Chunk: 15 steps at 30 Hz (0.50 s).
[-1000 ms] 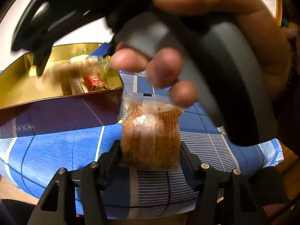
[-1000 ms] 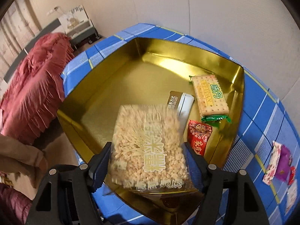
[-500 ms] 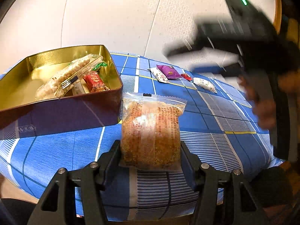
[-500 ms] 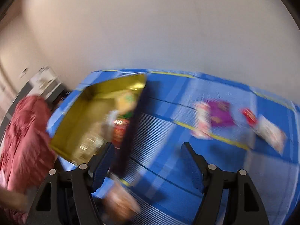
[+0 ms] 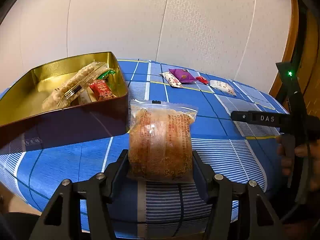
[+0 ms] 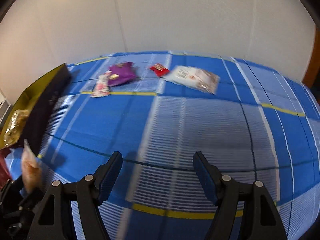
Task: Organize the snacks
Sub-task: 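Withdraw the right tool from the gold tin back over the table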
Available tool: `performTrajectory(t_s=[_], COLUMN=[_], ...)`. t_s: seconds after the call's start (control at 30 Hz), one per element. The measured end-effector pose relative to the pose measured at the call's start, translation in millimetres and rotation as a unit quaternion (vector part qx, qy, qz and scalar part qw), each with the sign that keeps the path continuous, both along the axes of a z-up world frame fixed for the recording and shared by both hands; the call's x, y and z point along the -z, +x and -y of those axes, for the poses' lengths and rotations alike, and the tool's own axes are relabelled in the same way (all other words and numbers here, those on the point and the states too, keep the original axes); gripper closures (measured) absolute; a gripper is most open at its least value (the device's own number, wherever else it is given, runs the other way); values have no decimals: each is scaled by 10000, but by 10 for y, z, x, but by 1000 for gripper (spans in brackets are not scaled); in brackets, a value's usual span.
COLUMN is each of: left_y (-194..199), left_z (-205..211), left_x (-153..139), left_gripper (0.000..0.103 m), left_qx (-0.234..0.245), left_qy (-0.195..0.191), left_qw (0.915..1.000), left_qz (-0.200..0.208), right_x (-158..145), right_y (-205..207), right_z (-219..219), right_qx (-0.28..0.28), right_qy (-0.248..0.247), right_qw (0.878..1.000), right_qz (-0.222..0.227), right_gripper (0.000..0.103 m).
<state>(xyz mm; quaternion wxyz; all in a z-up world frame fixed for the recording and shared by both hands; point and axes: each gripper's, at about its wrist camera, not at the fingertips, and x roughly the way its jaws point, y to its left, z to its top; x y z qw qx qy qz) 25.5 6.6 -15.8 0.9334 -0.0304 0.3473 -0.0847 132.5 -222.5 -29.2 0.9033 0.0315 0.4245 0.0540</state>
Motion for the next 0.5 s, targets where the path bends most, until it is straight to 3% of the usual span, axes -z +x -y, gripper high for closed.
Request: performTrajectory(t_s=[0.17,0.5], left_y=[19,19], left_z=[22,65], left_x=[-4,-92], left_gripper=[43,45], left_qx=[-17,167], left_qy=[86,0], left_qw=[10000,9998], left_qz=[17,52], right_x=[59,57], right_y=[-14,-21], right_z=[-32,-41], right_qx=[-16,50], right_qy=[-446,-446], right_qw=[9987,9985], right_qz=[236,329], right_gripper=[29,28])
